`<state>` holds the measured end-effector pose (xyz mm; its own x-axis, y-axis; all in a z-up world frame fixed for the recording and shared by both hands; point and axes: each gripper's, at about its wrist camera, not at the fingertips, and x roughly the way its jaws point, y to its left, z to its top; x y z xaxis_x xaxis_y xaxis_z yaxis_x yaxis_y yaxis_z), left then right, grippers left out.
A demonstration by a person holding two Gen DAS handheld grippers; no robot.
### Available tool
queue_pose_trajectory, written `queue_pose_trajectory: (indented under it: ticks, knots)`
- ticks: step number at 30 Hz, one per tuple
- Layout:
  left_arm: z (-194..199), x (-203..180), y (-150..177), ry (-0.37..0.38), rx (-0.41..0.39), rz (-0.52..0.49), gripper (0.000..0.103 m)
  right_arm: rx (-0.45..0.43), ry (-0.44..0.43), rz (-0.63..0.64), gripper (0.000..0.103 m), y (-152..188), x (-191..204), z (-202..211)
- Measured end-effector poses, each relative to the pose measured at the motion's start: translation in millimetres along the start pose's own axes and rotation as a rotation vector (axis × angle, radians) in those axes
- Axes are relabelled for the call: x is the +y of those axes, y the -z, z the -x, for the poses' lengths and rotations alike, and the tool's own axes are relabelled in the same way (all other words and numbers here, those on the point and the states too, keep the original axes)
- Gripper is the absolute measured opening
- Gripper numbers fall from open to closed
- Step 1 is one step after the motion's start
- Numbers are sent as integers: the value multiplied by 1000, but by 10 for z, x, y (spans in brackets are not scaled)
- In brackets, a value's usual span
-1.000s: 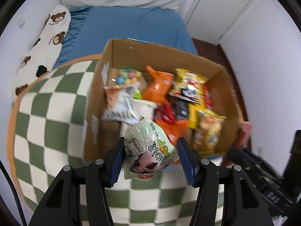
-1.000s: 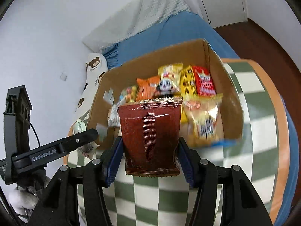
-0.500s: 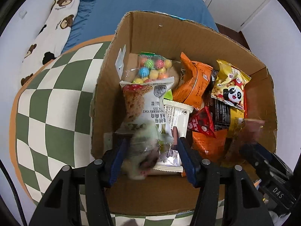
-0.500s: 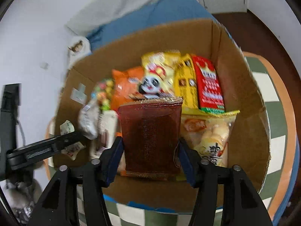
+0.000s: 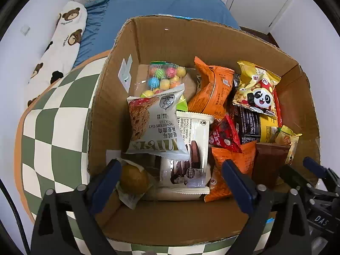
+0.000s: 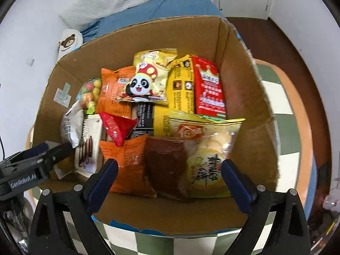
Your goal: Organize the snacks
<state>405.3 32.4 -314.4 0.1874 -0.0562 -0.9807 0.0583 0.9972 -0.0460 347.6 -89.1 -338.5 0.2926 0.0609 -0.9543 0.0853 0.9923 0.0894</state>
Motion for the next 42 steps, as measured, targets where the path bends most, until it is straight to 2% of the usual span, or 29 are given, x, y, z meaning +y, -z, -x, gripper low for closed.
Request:
queue_pose_trajectory:
  ticks: [12, 19, 34, 42]
  knots:
    - [391, -59, 188, 5, -89, 4, 97, -75, 71, 40, 102, 73, -3, 356]
    - [786, -117, 498, 8, -174, -1, 97, -161, 69, 45, 102, 285, 4, 729]
    - [1867, -272, 1610, -14, -372, -19, 97, -367, 30, 48, 103, 1306, -3, 1948]
    - [2272, -215, 1957, -19, -434, 0, 97, -457, 55, 84, 103, 1790, 69, 2506]
